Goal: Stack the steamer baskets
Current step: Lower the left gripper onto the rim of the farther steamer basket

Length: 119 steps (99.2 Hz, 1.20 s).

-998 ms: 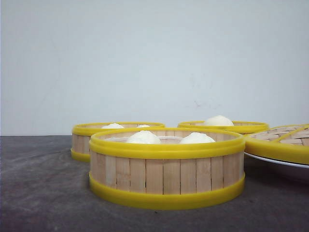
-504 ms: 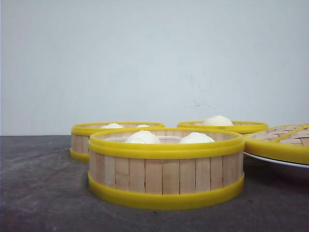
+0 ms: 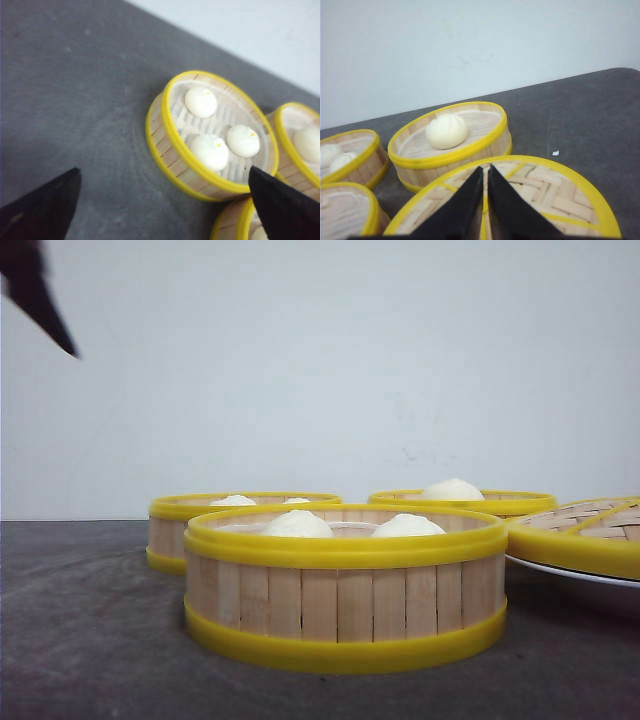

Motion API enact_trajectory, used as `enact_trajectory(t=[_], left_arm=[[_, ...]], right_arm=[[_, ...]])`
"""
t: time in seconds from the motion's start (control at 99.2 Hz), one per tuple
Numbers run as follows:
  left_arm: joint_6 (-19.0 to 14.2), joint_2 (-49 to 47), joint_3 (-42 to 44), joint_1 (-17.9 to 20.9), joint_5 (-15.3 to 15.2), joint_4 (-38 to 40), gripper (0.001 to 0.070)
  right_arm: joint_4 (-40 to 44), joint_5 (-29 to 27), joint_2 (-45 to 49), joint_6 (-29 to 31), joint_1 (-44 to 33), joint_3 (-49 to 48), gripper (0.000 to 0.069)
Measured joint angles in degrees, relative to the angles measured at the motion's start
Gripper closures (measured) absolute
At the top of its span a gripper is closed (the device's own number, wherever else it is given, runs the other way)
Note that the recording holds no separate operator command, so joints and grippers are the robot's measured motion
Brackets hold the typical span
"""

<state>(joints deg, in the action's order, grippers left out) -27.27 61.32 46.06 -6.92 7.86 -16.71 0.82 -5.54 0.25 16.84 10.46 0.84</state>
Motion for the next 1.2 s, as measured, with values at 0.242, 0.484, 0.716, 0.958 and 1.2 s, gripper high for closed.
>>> enact_trajectory(t=[0.242,0.484,0.716,0.958,1.2], left_arm=[[-0.3,30.1,30.7,0.7,6.0,-25.9,0.011],[3.3,44.0,51.8,-1.0,5.6,-33.3,0.0285],[3.8,54.9,61.8,-1.4,5.2,-39.3,0.0309],[4.3,62.2,65.4,-1.3,4.1,-44.3,0.0201],[6.1,64.0,65.9,-1.9,0.9,-43.9,0.0198]], right_arm=[[1.8,0.0,0.0,0.1,0.0,0.0,0.068],[2.1,0.0,0.0,0.1,0.0,0.0,0.068],[4.6,0.0,0.0,0.1,0.0,0.0,0.068],[4.7,0.0,0.0,0.1,0.0,0.0,0.068],[4.7,0.0,0.0,0.1,0.0,0.0,0.068]])
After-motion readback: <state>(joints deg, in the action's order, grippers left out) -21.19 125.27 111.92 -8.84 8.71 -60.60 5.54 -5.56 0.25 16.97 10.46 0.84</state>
